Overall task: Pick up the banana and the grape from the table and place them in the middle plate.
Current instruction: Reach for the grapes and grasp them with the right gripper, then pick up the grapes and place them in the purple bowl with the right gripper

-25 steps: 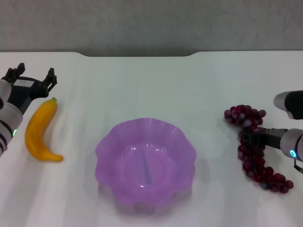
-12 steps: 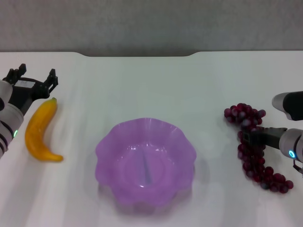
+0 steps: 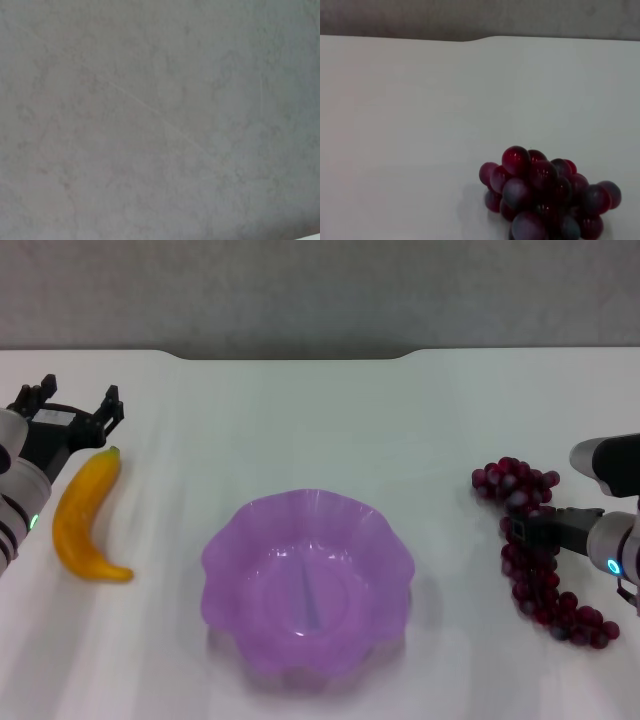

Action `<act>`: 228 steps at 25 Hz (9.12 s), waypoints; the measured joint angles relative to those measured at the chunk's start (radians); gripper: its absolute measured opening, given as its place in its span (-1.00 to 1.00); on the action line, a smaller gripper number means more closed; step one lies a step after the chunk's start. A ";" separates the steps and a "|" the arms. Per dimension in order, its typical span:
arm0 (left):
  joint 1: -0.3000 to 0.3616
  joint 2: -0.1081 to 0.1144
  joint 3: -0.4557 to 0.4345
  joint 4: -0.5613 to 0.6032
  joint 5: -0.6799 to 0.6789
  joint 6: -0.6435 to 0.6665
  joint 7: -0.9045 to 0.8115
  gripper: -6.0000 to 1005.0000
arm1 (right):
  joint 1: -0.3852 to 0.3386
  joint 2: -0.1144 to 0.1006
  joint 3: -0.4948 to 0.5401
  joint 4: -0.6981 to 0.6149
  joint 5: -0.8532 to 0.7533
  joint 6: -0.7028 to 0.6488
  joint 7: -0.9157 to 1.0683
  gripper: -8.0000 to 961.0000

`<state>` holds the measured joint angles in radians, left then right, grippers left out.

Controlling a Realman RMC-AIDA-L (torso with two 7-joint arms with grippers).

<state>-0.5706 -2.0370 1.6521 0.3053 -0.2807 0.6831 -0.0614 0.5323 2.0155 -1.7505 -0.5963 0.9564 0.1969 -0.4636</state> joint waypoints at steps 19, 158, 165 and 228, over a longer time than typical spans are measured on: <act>-0.001 0.000 0.000 0.000 0.000 -0.001 0.000 0.63 | 0.009 0.002 0.000 0.010 0.001 -0.003 0.004 -0.11; 0.046 0.006 0.000 -0.008 0.000 -0.001 0.004 0.63 | -0.313 -0.006 -0.193 -0.877 -0.063 -0.069 -0.215 -0.20; 0.044 0.006 0.000 -0.008 0.000 0.000 0.006 0.63 | -0.310 -0.006 -0.220 -0.909 -0.074 -0.059 -0.216 -0.20; 0.012 0.003 0.000 -0.008 0.000 0.000 0.002 0.63 | -0.051 0.003 -0.676 -0.305 0.186 -0.391 -0.123 -0.17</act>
<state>-0.5586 -2.0339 1.6520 0.2975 -0.2807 0.6826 -0.0592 0.4814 2.0187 -2.4260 -0.9017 1.1428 -0.1940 -0.5865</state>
